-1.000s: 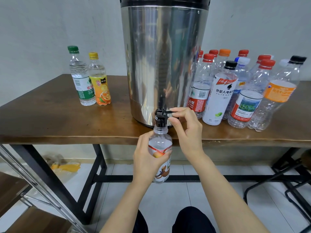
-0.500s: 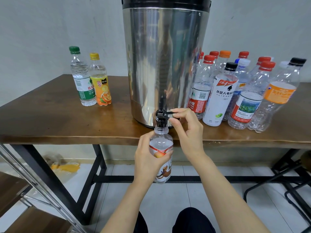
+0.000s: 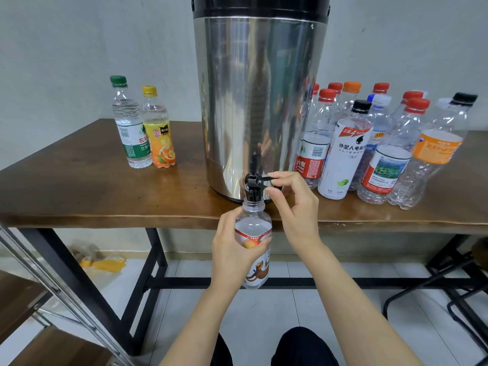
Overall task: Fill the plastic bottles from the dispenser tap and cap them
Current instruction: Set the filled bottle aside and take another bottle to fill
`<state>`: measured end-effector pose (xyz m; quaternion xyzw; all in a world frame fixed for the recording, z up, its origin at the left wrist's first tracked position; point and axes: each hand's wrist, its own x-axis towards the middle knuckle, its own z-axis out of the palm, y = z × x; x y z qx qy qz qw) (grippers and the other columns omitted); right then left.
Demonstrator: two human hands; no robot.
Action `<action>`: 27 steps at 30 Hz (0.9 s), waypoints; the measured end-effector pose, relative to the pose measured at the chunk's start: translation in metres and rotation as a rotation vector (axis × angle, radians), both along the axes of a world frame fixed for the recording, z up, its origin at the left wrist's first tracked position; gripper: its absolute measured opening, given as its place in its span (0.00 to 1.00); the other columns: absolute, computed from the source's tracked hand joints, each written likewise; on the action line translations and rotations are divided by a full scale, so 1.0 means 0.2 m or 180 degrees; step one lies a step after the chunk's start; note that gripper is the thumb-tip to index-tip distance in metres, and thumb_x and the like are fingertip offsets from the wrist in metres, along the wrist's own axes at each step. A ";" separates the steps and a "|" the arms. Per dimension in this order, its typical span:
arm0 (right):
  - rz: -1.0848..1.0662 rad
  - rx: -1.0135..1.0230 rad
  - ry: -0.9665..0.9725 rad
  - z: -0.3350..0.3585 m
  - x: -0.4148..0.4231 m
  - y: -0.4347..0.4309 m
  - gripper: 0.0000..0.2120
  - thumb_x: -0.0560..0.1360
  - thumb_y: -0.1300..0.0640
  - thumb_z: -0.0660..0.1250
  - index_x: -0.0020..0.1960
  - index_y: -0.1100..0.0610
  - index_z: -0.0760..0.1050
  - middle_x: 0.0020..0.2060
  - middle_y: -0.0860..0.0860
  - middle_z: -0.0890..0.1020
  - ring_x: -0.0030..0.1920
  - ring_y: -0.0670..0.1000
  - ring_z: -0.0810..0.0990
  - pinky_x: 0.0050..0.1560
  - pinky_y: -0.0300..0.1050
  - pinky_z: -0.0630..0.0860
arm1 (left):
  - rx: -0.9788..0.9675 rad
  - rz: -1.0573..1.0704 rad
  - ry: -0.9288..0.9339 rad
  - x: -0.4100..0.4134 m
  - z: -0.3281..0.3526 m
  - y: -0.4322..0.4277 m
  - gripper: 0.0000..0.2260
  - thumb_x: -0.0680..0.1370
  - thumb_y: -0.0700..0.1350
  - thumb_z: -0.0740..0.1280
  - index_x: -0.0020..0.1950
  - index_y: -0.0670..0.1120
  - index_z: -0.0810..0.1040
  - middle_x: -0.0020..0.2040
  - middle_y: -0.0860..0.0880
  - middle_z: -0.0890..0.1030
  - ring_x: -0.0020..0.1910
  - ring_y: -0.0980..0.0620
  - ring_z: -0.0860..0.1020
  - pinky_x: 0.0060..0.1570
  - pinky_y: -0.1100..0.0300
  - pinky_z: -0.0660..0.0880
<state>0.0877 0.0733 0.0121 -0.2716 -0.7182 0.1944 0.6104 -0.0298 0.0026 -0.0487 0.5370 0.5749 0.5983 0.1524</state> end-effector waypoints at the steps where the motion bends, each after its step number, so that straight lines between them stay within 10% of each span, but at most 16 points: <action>1: -0.0007 -0.0002 -0.0002 0.00 0.00 0.00 0.09 0.77 0.51 0.66 0.50 0.56 0.77 0.52 0.47 0.81 0.55 0.48 0.79 0.51 0.43 0.77 | -0.0002 0.0001 -0.0009 0.00 0.00 0.00 0.32 0.65 0.46 0.82 0.63 0.60 0.70 0.58 0.61 0.75 0.58 0.65 0.73 0.50 0.76 0.71; 18: 0.0029 0.0020 -0.0165 0.00 0.03 0.00 0.07 0.77 0.52 0.67 0.52 0.52 0.77 0.55 0.43 0.80 0.56 0.48 0.79 0.54 0.44 0.76 | -0.0049 -0.0011 0.0026 -0.01 0.00 0.00 0.32 0.66 0.46 0.81 0.62 0.62 0.68 0.58 0.63 0.73 0.59 0.67 0.73 0.50 0.77 0.71; 27: -0.0437 0.1402 -0.1188 0.14 0.10 0.02 0.09 0.77 0.59 0.65 0.48 0.62 0.83 0.47 0.53 0.85 0.45 0.55 0.76 0.50 0.28 0.69 | -0.0140 -0.0025 -0.0006 -0.01 0.00 0.00 0.31 0.66 0.46 0.81 0.58 0.66 0.68 0.57 0.64 0.74 0.58 0.67 0.73 0.49 0.76 0.73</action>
